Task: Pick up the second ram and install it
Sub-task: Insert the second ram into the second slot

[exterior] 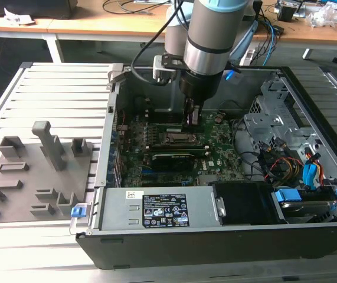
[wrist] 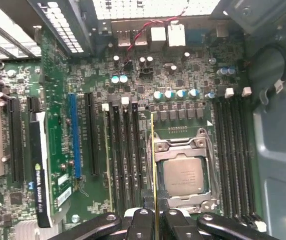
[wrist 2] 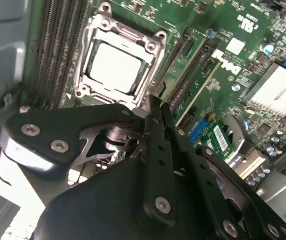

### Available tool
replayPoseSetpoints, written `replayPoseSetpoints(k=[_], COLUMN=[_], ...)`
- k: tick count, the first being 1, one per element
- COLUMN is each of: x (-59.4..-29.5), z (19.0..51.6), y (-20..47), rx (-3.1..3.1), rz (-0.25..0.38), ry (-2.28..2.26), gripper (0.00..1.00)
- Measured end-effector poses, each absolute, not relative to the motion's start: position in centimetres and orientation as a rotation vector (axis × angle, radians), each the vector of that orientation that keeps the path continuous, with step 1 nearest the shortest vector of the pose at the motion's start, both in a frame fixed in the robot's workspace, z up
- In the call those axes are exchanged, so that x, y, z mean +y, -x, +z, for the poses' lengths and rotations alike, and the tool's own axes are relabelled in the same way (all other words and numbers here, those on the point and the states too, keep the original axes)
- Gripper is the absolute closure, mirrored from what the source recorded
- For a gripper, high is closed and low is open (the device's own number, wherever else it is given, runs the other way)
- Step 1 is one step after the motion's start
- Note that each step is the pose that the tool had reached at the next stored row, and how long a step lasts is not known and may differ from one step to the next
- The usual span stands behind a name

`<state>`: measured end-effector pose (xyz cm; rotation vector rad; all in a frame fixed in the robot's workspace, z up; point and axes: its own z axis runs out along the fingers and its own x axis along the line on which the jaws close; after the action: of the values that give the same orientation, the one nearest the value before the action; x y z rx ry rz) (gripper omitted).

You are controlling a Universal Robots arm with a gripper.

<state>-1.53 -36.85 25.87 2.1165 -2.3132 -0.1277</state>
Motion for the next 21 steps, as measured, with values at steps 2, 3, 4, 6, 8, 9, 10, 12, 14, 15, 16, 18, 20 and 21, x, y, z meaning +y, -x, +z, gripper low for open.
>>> replayPoseSetpoints(k=[2, 3, 4, 6, 8, 9, 10, 12, 14, 15, 16, 18, 20, 21], x=[-37.6, -37.6, -37.7, -37.7, -38.0, -38.0, -38.0, -38.0, -38.0, -38.0, -38.0, -38.0, -38.0, -38.0], z=[25.5, 25.3, 25.2, 25.0, 24.6, 24.4, 24.2, 24.1, 23.9, 23.7, 23.6, 23.5, 23.3, 23.2], y=[1.9, 1.9, 2.0, 2.3, 2.4, 2.4, 2.4, 2.5, 2.5, 2.5, 2.5, 2.6, 2.6, 2.6], rx=[-2.311, -2.294, -2.282, -2.279, -2.278, -2.275, -2.272, -2.268, -2.261, -2.261, -2.261, -2.261, -2.261, -2.261], rz=[-0.128, -0.128, -0.129, -0.128, -0.127, -0.119, -0.115, -0.115, -0.115, -0.115, -0.115, -0.115, -0.115, -0.115], ry=[-2.119, -2.136, -2.148, -2.15, -2.15, -2.147, -2.147, -2.151, -2.158, -2.158, -2.157, -2.157, -2.158, -2.158], gripper=[0.86, 0.86, 0.86, 0.86, 0.86, 0.86, 0.86, 0.86, 0.86, 0.86, 0.86, 0.86, 0.86, 0.86])
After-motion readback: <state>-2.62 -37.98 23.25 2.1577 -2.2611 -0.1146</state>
